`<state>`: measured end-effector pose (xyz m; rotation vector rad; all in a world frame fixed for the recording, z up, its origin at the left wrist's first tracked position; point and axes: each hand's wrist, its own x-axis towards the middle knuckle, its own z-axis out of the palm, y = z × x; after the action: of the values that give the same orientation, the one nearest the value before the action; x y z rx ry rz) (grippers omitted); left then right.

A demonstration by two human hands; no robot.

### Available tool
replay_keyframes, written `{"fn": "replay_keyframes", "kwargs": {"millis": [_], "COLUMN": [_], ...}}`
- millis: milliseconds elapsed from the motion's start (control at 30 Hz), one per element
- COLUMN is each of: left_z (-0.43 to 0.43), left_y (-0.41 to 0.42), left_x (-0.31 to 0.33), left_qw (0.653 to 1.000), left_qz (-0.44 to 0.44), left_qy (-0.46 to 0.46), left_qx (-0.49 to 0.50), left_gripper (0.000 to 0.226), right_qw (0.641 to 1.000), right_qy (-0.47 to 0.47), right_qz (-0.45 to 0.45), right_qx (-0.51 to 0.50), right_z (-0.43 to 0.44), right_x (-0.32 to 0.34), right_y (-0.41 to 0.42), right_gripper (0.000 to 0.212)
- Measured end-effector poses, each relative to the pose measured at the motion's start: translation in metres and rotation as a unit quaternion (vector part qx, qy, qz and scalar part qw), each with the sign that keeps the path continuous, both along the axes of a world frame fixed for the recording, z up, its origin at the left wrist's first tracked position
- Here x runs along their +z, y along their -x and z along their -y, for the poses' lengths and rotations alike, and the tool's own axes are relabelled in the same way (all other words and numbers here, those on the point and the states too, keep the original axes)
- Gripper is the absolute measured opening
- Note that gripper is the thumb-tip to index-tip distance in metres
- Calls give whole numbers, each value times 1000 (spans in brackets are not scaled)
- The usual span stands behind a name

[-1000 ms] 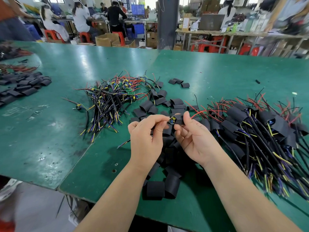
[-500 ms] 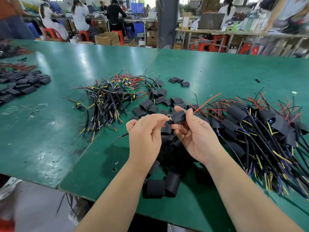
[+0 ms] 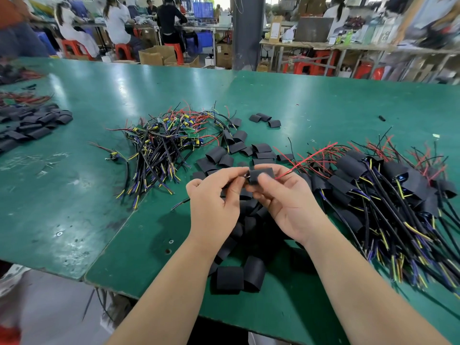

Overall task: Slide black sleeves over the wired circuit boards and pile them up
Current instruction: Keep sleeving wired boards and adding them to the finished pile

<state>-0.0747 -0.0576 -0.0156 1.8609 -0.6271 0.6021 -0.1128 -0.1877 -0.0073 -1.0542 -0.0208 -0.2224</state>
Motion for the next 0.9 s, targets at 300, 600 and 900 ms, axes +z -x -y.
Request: {"fn": "replay_keyframes", "kwargs": {"millis": [300, 600, 900], "left_z": [1, -4, -6], "left_y": [2, -3, -6], "left_x": [1, -3, -7], "left_qw": [1000, 999, 999], "left_qz": [0, 46, 51], "left_qy": [23, -1, -17], "left_qx": [-12, 1, 8], "left_gripper": [24, 22, 23], "right_qw": [1000, 999, 995], "right_qy": [4, 13, 97], "right_qz": [-13, -6, 1], "right_qx": [-16, -30, -11], "right_z": [0, -1, 2], "right_x": [-1, -5, -1], "right_y": [-1, -1, 2], "right_gripper": [28, 29, 45]}}
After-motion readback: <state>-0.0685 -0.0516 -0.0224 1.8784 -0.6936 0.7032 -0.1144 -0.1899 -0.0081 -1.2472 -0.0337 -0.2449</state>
